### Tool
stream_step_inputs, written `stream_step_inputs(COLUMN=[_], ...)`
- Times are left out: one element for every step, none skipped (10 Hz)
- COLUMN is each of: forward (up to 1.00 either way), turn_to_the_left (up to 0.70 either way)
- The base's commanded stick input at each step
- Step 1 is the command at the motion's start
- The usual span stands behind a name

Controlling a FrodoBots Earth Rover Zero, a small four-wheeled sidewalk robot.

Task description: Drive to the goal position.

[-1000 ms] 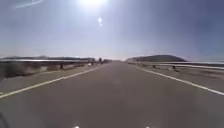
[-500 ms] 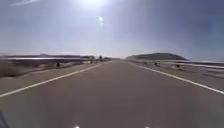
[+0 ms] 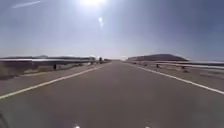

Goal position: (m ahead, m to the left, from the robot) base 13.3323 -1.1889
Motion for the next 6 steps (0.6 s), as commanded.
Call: stream_step_inputs(forward=[1.00,1.00,1.00,1.00,1.00,1.00], turn_to_the_left=[0.00,0.00,0.00,0.00,0.00,0.00])
